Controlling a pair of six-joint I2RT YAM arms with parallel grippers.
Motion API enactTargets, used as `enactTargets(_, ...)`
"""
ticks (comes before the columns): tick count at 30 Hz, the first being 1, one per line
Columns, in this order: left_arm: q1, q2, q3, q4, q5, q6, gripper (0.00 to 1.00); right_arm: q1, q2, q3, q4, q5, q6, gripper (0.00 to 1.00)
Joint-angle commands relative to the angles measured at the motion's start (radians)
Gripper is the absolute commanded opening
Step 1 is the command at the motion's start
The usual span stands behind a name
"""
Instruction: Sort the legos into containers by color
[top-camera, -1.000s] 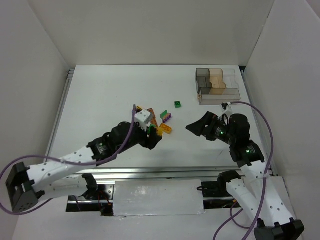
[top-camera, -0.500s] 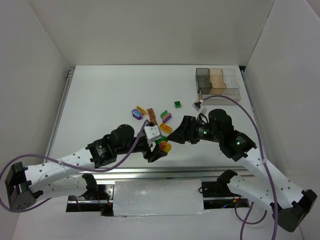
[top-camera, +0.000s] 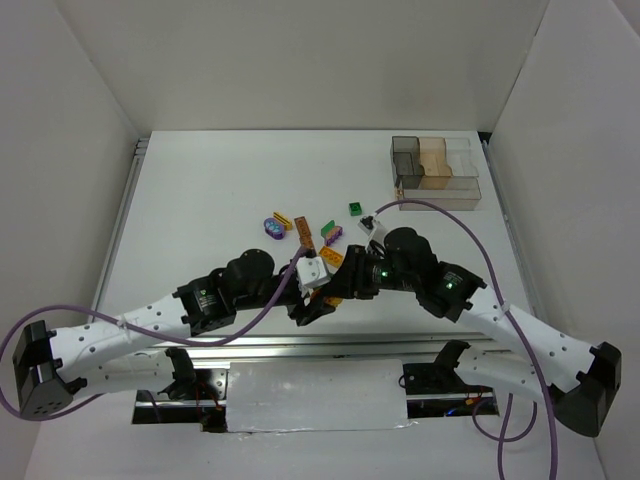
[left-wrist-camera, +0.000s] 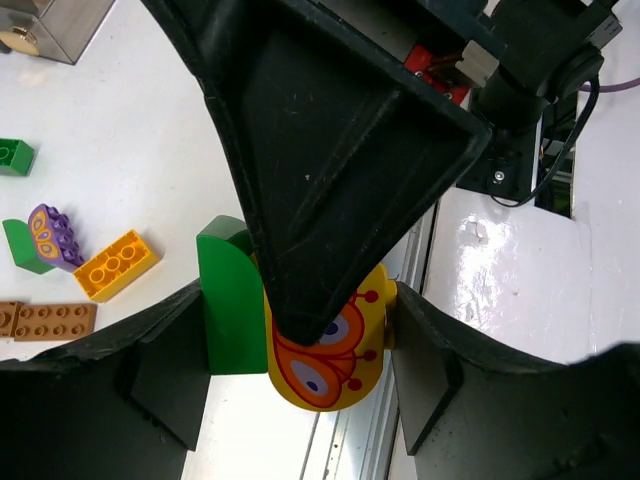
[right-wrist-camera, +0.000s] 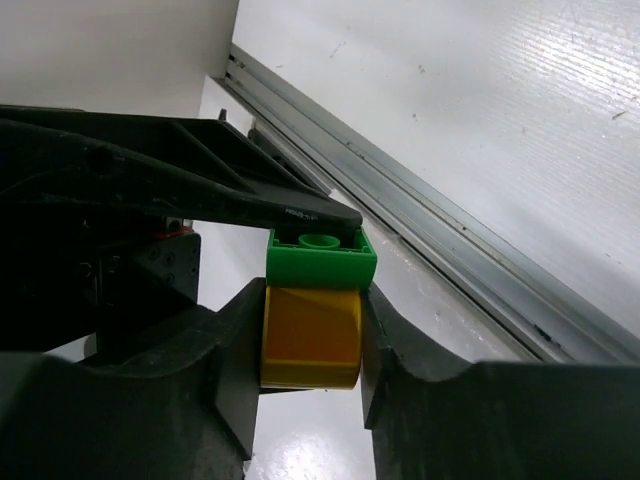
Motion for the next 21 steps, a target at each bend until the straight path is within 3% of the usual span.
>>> enactTargets(1, -0.006, -0.008, 0.042, 0.049, 0.030, -0.004, 0.23, 0.013, -0.030, -0.020, 0.096, 0.037, -0.033, 0.00)
enactTargets(2, -0.006, -0.009, 0.039, 0.058, 0.027, -0.014, 0.49, 0.013, -0.036, -0.031, 0.109, 0.041, -0.039, 0.00)
enactTargets(3, -0.006, -0.014, 0.031, 0.064, 0.018, -0.024, 0.68, 0.015, -0.044, -0.035, 0.117, 0.047, -0.045, 0.00)
enactTargets(4, -0.006, -0.017, 0.026, 0.071, 0.004, -0.034, 0.78, 0.013, -0.051, -0.042, 0.141, 0.050, -0.052, 0.00)
enactTargets(5, -0.006, -0.022, 0.020, 0.074, -0.012, -0.049, 0.97, 0.013, -0.065, -0.054, 0.158, 0.047, -0.077, 0.00)
enactTargets(10, -0.006, -0.058, 0.020, 0.066, -0.025, -0.138, 1.00, 0.004, -0.100, -0.113, 0.235, 0.096, -0.225, 0.00)
enactTargets(14, -0.006, -0.153, 0.026, 0.023, -0.115, -0.257, 1.00, -0.043, -0.125, -0.205, 0.369, 0.108, -0.304, 0.00)
enactTargets(17, -0.005, -0.199, 0.098, -0.058, -0.114, -0.311, 0.99, -0.132, -0.143, -0.249, 0.471, -0.039, -0.342, 0.00)
enactTargets(21, 0.006, -0.137, 0.230, -0.226, -0.041, -0.351, 0.99, -0.197, -0.162, -0.241, 0.508, -0.423, -0.469, 0.00)
